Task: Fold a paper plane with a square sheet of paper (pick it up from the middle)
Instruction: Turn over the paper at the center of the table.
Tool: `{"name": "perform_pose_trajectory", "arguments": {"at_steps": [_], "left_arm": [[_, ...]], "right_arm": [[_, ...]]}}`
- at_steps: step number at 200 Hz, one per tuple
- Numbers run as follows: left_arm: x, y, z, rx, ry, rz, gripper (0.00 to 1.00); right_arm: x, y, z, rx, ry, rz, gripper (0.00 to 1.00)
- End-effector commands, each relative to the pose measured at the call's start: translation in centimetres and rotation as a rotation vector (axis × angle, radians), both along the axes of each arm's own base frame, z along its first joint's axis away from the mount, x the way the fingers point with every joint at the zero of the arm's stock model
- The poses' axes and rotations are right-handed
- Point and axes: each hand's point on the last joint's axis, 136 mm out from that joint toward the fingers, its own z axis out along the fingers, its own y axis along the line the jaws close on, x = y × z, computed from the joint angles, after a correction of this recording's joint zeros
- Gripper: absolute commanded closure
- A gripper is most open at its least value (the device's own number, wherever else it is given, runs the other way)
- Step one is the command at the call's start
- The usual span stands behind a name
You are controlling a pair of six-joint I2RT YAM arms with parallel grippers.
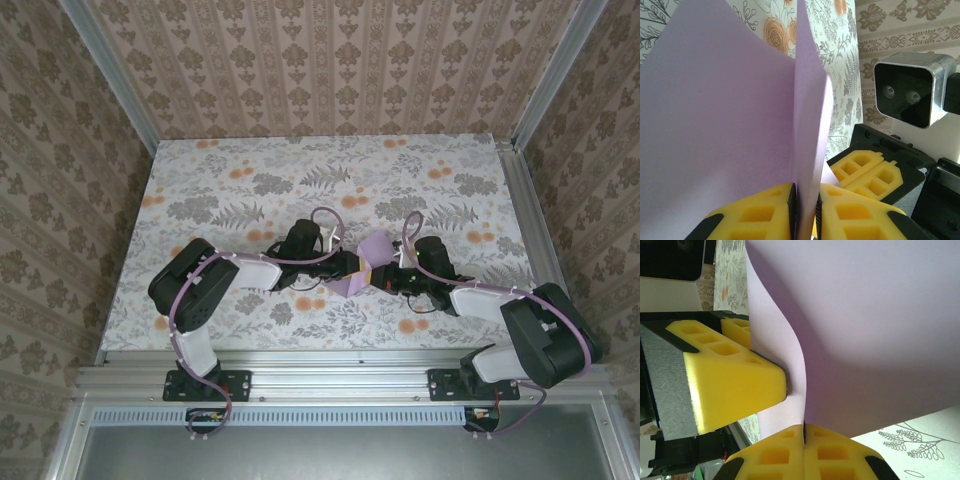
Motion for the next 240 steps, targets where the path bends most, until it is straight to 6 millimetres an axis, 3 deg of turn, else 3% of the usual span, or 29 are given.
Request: {"name": "perform_pose_trajectory", "arguments": {"at_steps": [1, 44, 79, 113, 158, 209, 240], "left_arm": [[0.3, -0.2, -0.3, 0.024, -0.017, -0.018, 0.83], [0.4, -0.1, -0.5, 0.050, -0.017, -0.018, 0.84], [0.7, -0.1, -0.3, 0.045, -0.015, -0.011, 0.84], [1.1, 0.0, 0.1, 0.030, -0.011, 0.003, 0.84], [1.6, -0.2, 1.2, -0.002, 0.006, 0.030, 0.85], [2.1, -0.5, 2.4, -0.052, 0.035, 0.075, 0.85], [2.4, -0.3, 2.8, -0.058, 0.031, 0.098, 0.85]], "right_arm": [[-0.5, -0.1, -0.5, -0.004, 0.023, 0.018, 1.00], [-0.3, -0.2, -0.1, 0.007, 0.022, 0.006, 0.91], [-0.2, -0.3, 0.1, 0.037, 0.038, -0.022, 0.64], [-0.2, -0.9, 0.2, 0.062, 0.081, -0.074, 0.48], [0.2, -0.7, 0.8, 0.170, 0.147, -0.153, 0.38], [1.3, 0.6, 2.8, 0.281, 0.164, -0.209, 0.37], [1.1, 1.1, 1.8, 0.281, 0.219, -0.221, 0.37]]}}
